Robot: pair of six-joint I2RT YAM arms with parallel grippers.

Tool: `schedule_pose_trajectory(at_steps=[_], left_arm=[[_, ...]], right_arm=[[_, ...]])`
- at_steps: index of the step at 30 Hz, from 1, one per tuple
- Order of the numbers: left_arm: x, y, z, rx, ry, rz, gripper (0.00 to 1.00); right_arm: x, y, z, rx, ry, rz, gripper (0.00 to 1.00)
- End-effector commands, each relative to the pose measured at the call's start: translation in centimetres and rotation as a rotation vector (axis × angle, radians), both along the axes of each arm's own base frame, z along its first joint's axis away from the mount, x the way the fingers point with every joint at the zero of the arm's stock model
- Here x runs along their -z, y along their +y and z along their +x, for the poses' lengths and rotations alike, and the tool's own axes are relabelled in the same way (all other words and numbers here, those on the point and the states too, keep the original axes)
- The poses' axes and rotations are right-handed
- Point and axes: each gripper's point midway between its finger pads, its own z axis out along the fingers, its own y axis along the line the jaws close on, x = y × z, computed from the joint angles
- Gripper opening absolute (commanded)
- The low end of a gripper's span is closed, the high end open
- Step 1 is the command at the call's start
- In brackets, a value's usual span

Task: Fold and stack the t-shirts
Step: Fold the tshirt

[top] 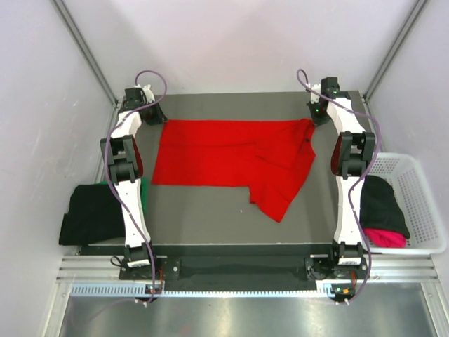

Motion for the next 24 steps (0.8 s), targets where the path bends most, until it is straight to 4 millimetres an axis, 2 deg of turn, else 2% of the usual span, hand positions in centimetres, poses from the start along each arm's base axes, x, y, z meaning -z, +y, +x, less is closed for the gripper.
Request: schedule_pose_trajectory(at_steps=[1,5,6,8,11,12,13,14,15,16,17,18,19,20,21,22,24], left_arm=[[-0.8,0.5,1.2,-0.015,-0.041,0.027,0.17],[-1.1,0.8,1.7,-0.021,-0.058,0.041,0.2],[-1.4,0.6,1.9,-0.01,-0.075,0.035,0.33],[-1.6,0.1,1.9,0.003,-0.078,0.009,0.35],[-2.9,-0.8,1.7,0.008,-0.086,-0.045,0.37],[-3.5,-1.0,1.6,0.008,-0.092,-0.059,0.37],[-3.6,-1.1,1.4,0.007,-0.097,-0.069,0.38],[-5.6,-1.3,1.3,0.01,-0.126,-0.067,0.38],[-6.5,-1.0,1.2,0.003,-0.142,-0.058,0.38],[-8.4,-1.1,1.1,0.008,-0.177,-0.042,0.39],[-9.4,-1.0,1.1,0.006,-0.198,-0.032,0.39],[-9.8,-0.7,0.8,-0.005,-0.204,-0.013,0.4],[-12.2,-0.8,0.6,0.001,-0.246,0.005,0.41],[-12.9,-1.1,0.2,0.012,-0.256,0.011,0.41],[-12.8,-1.5,-0.4,0.021,-0.244,0.01,0.41],[-14.4,-2.0,-1.3,0.036,-0.256,0.008,0.42],[-13.6,-3.8,-3.1,0.101,-0.213,-0.018,0.41]], right_arm=[[-0.2,-4.0,1.1,0.068,-0.044,-0.142,0.06],[-0.3,-4.4,1.4,0.077,-0.057,-0.147,0.07],[-0.3,-4.2,1.5,0.071,-0.059,-0.14,0.1],[-0.2,-4.2,1.5,0.073,-0.056,-0.135,0.1],[-1.2,-4.3,1.1,0.101,-0.062,-0.136,0.24],[-1.7,-4.5,0.9,0.115,-0.068,-0.138,0.34],[-4.3,-4.7,1.1,0.129,-0.124,-0.143,0.38],[-4.0,-4.8,0.1,0.132,-0.107,-0.145,0.41],[-5.0,-4.8,-0.2,0.132,-0.127,-0.151,0.43],[-8.9,-4.9,0.0,0.14,-0.219,-0.156,0.43],[-8.6,-4.9,-1.0,0.136,-0.208,-0.16,0.44],[-9.8,-4.7,-1.4,0.117,-0.23,-0.167,0.45],[-11.8,-4.3,-2.2,0.097,-0.271,-0.155,0.46],[-12.4,-4.0,-2.7,0.077,-0.281,-0.142,0.46],[-13.1,-3.3,-3.2,0.024,-0.294,-0.13,0.46],[-13.8,-1.6,-4.5,-0.049,-0.303,-0.07,0.46],[-15.0,0.7,-6.1,-0.158,-0.322,-0.037,0.46]])
